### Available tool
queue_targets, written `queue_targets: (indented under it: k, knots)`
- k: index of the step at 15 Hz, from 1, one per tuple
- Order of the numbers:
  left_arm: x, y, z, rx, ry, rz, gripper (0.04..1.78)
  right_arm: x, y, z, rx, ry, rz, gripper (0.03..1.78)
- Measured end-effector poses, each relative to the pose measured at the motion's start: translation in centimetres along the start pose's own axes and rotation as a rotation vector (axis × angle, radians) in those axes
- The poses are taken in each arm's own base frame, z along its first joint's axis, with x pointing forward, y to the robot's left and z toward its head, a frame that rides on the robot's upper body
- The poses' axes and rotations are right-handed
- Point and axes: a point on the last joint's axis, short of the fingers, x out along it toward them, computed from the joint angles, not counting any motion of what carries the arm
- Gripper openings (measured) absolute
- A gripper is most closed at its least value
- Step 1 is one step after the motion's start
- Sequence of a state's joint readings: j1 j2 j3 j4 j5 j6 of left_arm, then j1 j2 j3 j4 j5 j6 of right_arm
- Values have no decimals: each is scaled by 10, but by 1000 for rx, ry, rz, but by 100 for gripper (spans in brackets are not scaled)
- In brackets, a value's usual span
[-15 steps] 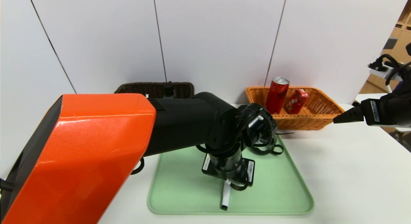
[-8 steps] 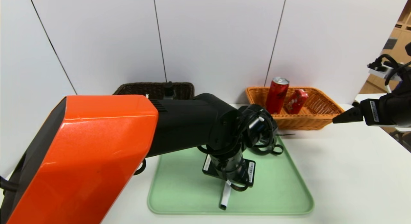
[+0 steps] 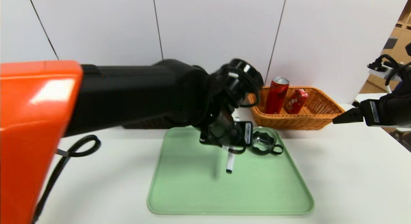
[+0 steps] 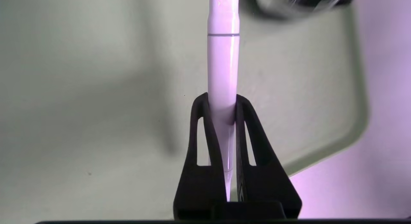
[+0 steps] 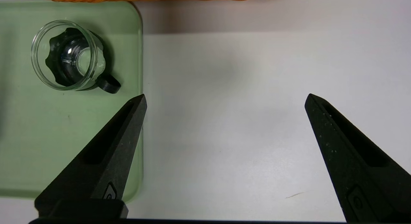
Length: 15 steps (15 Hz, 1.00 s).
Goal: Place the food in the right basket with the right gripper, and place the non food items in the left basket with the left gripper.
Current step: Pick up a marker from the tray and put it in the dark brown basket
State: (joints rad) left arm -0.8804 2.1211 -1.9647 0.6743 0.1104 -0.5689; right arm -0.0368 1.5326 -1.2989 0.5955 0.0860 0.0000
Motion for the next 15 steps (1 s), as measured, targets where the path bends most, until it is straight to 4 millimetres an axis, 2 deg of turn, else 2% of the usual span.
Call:
queue_targets:
  k: [2, 4, 6, 8, 10, 13, 15]
  knots:
    - [-37, 20, 31, -83, -154, -58, 15, 0, 0, 0, 0, -2, 1, 170]
    - [-71, 50, 60, -202, -321, -76, 15, 1, 1, 0, -4, 1, 4, 170]
    - [-97, 83, 80, -321, -452, -56, 15, 1, 2, 0, -5, 4, 5, 170]
    - [-114, 120, 94, -444, -540, -8, 15, 2, 2, 0, -6, 6, 6, 170]
    - [-116, 156, 101, -532, -574, 72, 15, 3, 2, 0, -7, 7, 7, 170]
    - [-101, 201, 105, -610, -563, 184, 15, 2, 2, 0, -7, 7, 5, 170]
    - [-89, 224, 105, -650, -545, 237, 15, 3, 2, 0, -6, 8, 5, 170]
